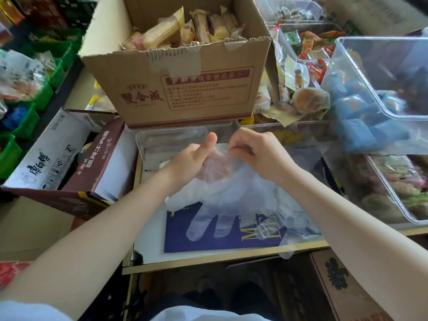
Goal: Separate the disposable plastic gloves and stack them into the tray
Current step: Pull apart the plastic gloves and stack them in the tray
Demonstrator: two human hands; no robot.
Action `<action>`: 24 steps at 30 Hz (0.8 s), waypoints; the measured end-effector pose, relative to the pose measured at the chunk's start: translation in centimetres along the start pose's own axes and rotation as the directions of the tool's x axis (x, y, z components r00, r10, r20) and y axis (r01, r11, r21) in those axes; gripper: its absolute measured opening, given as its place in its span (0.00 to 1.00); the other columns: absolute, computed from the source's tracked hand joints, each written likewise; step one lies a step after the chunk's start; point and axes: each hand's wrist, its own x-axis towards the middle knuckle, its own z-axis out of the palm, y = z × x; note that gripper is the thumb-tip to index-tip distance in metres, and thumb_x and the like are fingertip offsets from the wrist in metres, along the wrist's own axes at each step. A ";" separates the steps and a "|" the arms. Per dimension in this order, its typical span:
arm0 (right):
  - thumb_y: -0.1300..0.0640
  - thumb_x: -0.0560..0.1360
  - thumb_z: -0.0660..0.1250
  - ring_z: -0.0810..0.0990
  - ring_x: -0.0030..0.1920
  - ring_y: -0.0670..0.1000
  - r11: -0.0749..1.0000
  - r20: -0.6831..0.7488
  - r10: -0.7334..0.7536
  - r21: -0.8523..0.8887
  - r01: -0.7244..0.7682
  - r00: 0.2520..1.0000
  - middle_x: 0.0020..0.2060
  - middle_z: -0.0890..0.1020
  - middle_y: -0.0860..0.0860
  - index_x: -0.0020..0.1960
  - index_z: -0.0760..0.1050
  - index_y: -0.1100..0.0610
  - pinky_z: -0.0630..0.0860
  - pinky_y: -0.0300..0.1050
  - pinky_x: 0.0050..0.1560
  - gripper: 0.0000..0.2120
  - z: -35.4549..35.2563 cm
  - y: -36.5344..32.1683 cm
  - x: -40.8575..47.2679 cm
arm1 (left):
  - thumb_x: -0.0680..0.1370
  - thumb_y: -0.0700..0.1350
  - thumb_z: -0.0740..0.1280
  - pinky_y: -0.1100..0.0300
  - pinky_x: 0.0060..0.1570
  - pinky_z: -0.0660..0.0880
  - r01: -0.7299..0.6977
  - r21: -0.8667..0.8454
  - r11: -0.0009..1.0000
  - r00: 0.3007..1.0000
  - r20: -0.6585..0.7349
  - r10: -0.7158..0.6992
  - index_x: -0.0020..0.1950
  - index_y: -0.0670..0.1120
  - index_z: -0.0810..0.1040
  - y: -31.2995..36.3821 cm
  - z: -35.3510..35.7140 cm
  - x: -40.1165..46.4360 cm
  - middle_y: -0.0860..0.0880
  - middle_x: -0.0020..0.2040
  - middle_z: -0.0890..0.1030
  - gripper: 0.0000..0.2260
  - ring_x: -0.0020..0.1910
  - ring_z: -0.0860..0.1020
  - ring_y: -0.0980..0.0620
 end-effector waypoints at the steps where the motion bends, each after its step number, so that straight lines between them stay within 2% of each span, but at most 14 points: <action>1: 0.62 0.74 0.68 0.78 0.34 0.46 0.999 -0.013 0.034 0.018 -0.034 0.999 0.39 0.83 0.51 0.53 0.75 0.60 0.73 0.40 0.38 0.09 0.0 -0.1 -0.1 | 0.74 0.62 0.56 0.59 0.41 0.77 -0.008 0.030 1.000 1.000 -0.001 0.008 0.48 0.45 0.80 -0.4 0.0 -0.1 0.47 0.41 0.85 0.24 0.40 0.81 0.49; 3: 0.62 0.74 0.68 0.80 0.40 0.47 0.992 0.002 0.116 0.058 -0.116 0.993 0.41 0.82 0.48 0.61 0.73 0.58 0.75 0.40 0.45 0.16 -0.1 -0.3 -0.1 | 0.74 0.52 0.66 0.62 0.38 0.75 -0.032 0.085 0.996 0.999 -0.006 0.033 0.45 0.43 0.77 -1.5 -0.2 -0.3 0.50 0.37 0.84 0.12 0.38 0.80 0.53; 4: 0.62 0.74 0.69 0.80 0.43 0.47 0.984 0.009 0.151 0.089 -0.152 0.988 0.42 0.81 0.47 0.61 0.75 0.58 0.76 0.40 0.48 0.17 -0.2 -0.3 -0.2 | 0.75 0.47 0.68 0.64 0.35 0.73 -0.037 0.094 0.995 0.999 -0.007 0.038 0.44 0.43 0.77 -2.0 -0.3 -0.3 0.52 0.35 0.83 0.07 0.35 0.78 0.56; 5: 0.63 0.73 0.69 0.81 0.44 0.46 0.976 0.017 0.179 0.124 -0.180 0.984 0.42 0.81 0.47 0.59 0.77 0.57 0.76 0.40 0.50 0.15 -0.3 -0.2 -0.1 | 0.75 0.43 0.68 0.66 0.33 0.71 -0.042 0.100 0.994 0.999 -0.001 0.042 0.43 0.43 0.77 -2.4 -0.5 -0.2 0.53 0.33 0.81 0.05 0.32 0.77 0.57; 7: 0.65 0.72 0.69 0.80 0.40 0.41 0.955 0.048 0.228 0.186 -0.233 0.972 0.39 0.82 0.47 0.52 0.81 0.55 0.76 0.36 0.47 0.10 -0.4 0.1 -0.2 | 0.76 0.41 0.68 0.67 0.31 0.69 -0.045 0.131 0.990 0.999 0.035 0.040 0.42 0.43 0.77 -2.9 -0.7 -0.3 0.53 0.32 0.80 0.04 0.30 0.75 0.58; 9: 0.65 0.72 0.69 0.78 0.35 0.37 0.924 0.083 0.277 0.250 -0.290 0.957 0.35 0.82 0.45 0.46 0.81 0.53 0.75 0.32 0.42 0.09 -0.6 0.4 -0.4 | 0.76 0.41 0.68 0.68 0.32 0.69 -0.036 0.176 0.984 0.998 0.064 0.025 0.42 0.43 0.79 -3.2 -0.7 -0.5 0.53 0.33 0.80 0.04 0.30 0.75 0.59; 11: 0.65 0.72 0.70 0.77 0.34 0.39 0.889 0.093 0.328 0.305 -0.341 0.940 0.34 0.81 0.44 0.43 0.81 0.54 0.75 0.33 0.41 0.07 -1.0 0.7 -0.5 | 0.76 0.42 0.69 0.69 0.33 0.70 -0.019 0.200 0.980 0.998 0.056 0.008 0.43 0.42 0.81 -3.7 -0.8 -0.5 0.54 0.33 0.80 0.04 0.31 0.75 0.59; 14: 0.64 0.72 0.70 0.74 0.31 0.38 0.875 0.078 0.372 0.304 -0.377 0.925 0.32 0.79 0.46 0.42 0.81 0.58 0.71 0.31 0.35 0.02 -1.7 1.6 -0.9 | 0.74 0.42 0.70 0.68 0.37 0.72 0.025 0.196 0.980 1.000 0.004 -0.026 0.43 0.42 0.82 -4.8 -1.0 -0.4 0.55 0.33 0.81 0.04 0.33 0.76 0.59; 16: 0.64 0.71 0.71 0.71 0.27 0.36 0.875 0.051 0.386 0.296 -0.383 0.921 0.30 0.77 0.45 0.42 0.80 0.61 0.66 0.28 0.31 0.00 -2.1 2.2 -1.2 | 0.74 0.41 0.71 0.64 0.41 0.73 0.071 0.210 0.975 0.997 -0.023 -0.067 0.41 0.44 0.82 -5.6 -1.2 -0.3 0.55 0.32 0.80 0.02 0.34 0.76 0.58; 18: 0.62 0.71 0.71 0.70 0.26 0.36 0.891 0.051 0.381 0.246 -0.381 0.923 0.29 0.75 0.43 0.40 0.79 0.58 0.64 0.27 0.30 0.03 -2.2 2.6 -1.7 | 0.73 0.40 0.72 0.62 0.44 0.72 0.102 0.315 0.944 0.995 -0.021 -0.101 0.37 0.48 0.81 -6.1 -1.2 -0.1 0.56 0.32 0.81 0.06 0.37 0.77 0.57; 20: 0.61 0.72 0.70 0.70 0.27 0.35 0.912 0.091 0.361 0.176 -0.371 0.928 0.29 0.73 0.42 0.39 0.76 0.56 0.64 0.27 0.30 0.05 -1.9 2.8 -2.1 | 0.72 0.43 0.73 0.67 0.43 0.71 0.117 0.490 0.864 0.991 -0.002 -0.133 0.40 0.52 0.79 -5.6 -0.5 0.3 0.58 0.37 0.80 0.05 0.42 0.78 0.56; 22: 0.62 0.73 0.70 0.71 0.28 0.35 0.927 0.146 0.323 0.151 -0.344 0.935 0.30 0.74 0.42 0.39 0.75 0.54 0.66 0.27 0.31 0.07 -1.6 2.9 -2.3 | 0.71 0.50 0.73 0.72 0.43 0.69 0.084 0.527 0.846 0.996 -0.014 -0.091 0.48 0.54 0.77 -4.2 0.8 0.9 0.60 0.42 0.79 0.08 0.46 0.78 0.59; 24: 0.63 0.73 0.69 0.71 0.30 0.37 0.936 0.182 0.292 0.145 -0.320 0.939 0.31 0.74 0.42 0.39 0.74 0.53 0.66 0.29 0.33 0.07 -1.4 3.0 -2.4 | 0.73 0.54 0.70 0.72 0.42 0.69 0.008 0.426 0.905 0.998 -0.053 0.016 0.48 0.53 0.77 -2.4 2.5 2.0 0.59 0.42 0.79 0.08 0.43 0.76 0.63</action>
